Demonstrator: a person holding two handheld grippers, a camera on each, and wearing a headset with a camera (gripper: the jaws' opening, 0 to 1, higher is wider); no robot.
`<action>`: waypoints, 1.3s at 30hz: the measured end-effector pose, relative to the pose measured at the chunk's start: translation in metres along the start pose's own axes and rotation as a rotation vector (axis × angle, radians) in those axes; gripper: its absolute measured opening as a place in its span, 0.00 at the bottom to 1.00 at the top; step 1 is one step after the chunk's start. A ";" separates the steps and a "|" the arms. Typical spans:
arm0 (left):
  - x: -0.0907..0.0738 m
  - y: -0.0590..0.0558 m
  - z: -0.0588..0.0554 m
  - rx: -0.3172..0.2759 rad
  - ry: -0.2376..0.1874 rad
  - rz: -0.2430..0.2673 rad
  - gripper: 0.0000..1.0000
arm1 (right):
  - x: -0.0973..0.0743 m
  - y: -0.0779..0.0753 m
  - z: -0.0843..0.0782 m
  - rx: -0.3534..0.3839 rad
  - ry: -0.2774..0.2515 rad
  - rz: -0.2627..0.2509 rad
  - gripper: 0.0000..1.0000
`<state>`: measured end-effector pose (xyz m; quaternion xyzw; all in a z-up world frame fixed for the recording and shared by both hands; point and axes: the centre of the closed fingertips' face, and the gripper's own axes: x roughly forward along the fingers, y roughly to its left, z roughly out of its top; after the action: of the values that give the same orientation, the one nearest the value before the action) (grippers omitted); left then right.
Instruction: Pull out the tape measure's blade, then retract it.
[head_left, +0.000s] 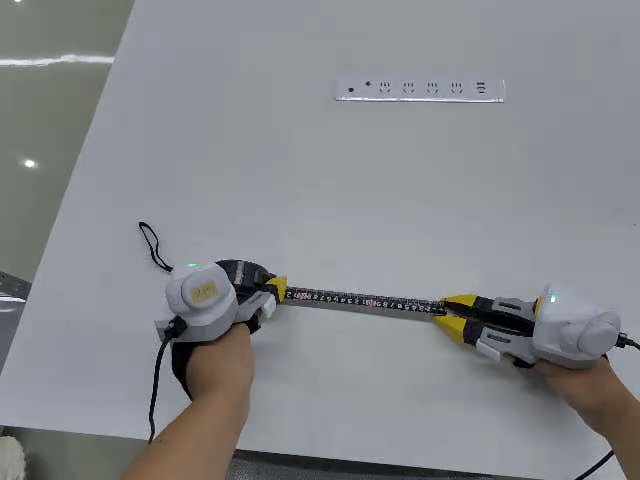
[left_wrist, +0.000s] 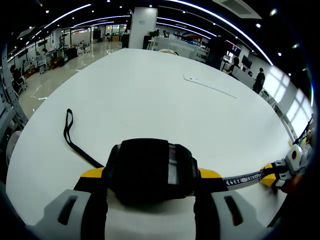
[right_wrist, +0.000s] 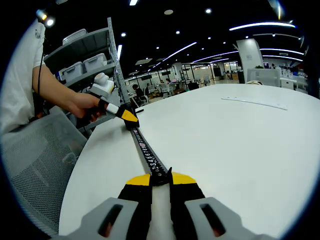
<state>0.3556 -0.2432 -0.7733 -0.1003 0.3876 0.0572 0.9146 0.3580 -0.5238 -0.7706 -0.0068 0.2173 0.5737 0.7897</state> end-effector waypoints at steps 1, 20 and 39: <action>0.000 0.000 0.000 0.000 0.000 -0.001 0.68 | 0.000 0.000 0.000 -0.001 0.001 0.000 0.12; 0.000 0.000 0.000 -0.002 0.006 -0.005 0.68 | 0.011 0.003 0.000 -0.012 0.005 0.015 0.12; 0.000 0.000 0.000 -0.002 0.007 -0.005 0.68 | 0.026 0.008 0.003 -0.010 0.009 0.030 0.12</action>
<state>0.3553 -0.2429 -0.7730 -0.1026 0.3902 0.0550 0.9133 0.3583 -0.4963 -0.7749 -0.0100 0.2182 0.5865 0.7800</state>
